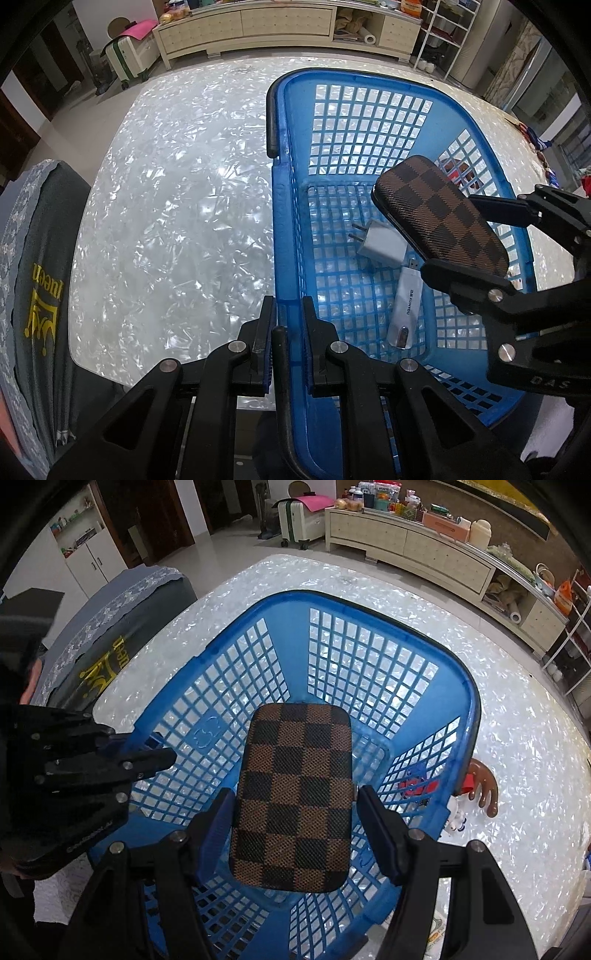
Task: Organize rigid objects
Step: 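Carry the checkered case with the right gripper into the basket and release it, then move the right gripper back to the white TV remote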
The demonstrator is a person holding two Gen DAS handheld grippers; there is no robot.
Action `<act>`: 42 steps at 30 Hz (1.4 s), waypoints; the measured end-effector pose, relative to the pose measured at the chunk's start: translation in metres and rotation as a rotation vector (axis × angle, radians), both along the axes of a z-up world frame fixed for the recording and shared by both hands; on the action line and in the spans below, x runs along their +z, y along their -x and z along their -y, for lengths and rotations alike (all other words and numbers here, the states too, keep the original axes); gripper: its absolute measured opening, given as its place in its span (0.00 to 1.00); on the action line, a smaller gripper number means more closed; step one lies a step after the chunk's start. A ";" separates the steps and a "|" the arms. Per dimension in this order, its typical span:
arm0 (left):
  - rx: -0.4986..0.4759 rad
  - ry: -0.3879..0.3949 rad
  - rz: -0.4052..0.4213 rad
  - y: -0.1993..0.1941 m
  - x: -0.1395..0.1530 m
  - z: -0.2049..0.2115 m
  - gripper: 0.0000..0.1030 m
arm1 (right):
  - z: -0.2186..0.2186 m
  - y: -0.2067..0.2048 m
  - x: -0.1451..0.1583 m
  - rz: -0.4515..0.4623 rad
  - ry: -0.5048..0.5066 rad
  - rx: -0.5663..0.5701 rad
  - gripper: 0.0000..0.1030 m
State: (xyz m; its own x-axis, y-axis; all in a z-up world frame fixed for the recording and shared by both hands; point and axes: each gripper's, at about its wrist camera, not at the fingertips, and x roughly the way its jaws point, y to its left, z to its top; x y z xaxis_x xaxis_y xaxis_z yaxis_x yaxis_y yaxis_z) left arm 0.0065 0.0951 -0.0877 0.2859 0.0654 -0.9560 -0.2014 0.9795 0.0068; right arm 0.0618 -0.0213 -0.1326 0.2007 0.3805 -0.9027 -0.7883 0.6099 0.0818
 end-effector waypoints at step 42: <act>0.000 -0.005 0.002 0.001 -0.001 0.002 0.14 | 0.043 -0.018 0.045 0.058 -0.086 -0.089 1.00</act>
State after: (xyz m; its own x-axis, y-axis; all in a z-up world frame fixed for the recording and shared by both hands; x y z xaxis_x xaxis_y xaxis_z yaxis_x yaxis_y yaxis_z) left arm 0.0052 0.0929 -0.0884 0.2880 0.0704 -0.9550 -0.2011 0.9795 0.0115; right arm 0.0800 -0.0645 -0.0874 0.2882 0.4341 -0.8535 -0.7363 0.6704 0.0923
